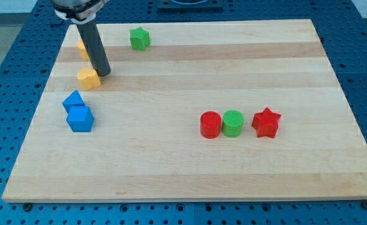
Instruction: Nudge the yellow heart a bit right
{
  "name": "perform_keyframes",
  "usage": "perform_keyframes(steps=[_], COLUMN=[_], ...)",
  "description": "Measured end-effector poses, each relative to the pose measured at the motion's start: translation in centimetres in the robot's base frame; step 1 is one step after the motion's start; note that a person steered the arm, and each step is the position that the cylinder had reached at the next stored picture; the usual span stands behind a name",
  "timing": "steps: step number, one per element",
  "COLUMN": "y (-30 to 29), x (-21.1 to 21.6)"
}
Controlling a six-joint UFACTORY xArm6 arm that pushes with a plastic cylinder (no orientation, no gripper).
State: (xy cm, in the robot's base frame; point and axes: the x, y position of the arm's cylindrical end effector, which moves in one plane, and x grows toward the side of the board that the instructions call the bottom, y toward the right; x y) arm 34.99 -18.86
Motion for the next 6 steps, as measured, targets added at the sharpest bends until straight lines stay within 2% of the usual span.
perform_keyframes(steps=[1, 3, 6], y=[-0.7, -5.9, -4.2], x=[-1.5, -1.2, 2.1])
